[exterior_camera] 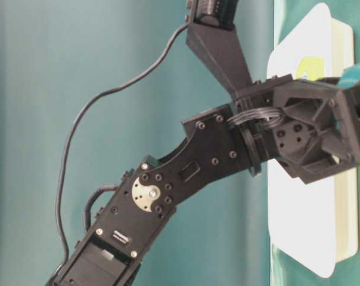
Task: Pick up the tape from a random location and place it into the white case.
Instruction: 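Lower the left gripper into the black roll's hole and close it, then lift the black roll and carry it over the tray, then lower the black roll into the tray's lower-left corner and release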
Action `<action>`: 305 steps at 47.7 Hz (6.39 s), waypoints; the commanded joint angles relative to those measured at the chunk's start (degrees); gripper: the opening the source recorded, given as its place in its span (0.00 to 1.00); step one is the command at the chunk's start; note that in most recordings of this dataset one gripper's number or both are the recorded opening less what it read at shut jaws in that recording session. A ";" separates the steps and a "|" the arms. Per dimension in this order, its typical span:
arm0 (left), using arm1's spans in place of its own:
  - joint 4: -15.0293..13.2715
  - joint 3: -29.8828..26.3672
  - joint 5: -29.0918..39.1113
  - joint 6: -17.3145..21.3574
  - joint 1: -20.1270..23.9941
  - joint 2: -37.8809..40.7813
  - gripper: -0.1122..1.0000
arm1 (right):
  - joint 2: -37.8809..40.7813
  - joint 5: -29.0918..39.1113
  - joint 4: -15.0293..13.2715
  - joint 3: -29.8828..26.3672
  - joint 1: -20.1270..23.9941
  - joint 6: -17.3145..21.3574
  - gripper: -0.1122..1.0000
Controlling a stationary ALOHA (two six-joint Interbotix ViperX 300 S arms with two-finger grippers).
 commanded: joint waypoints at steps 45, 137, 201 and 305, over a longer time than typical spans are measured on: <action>-0.26 -0.97 0.09 -0.79 -0.79 -1.23 0.27 | 0.18 -0.26 0.00 -1.32 -0.09 -0.09 0.90; 0.35 -16.00 24.96 -1.23 -0.88 -20.48 0.27 | 0.09 0.44 -0.09 -1.41 -0.09 -0.26 0.89; 0.26 -8.00 22.32 -0.88 11.43 -24.79 0.27 | 0.09 0.88 -0.09 -1.49 0.00 -0.26 0.89; 0.09 19.60 2.90 -1.49 24.52 -26.37 0.26 | 0.09 2.46 -0.09 -2.29 0.00 -0.26 0.89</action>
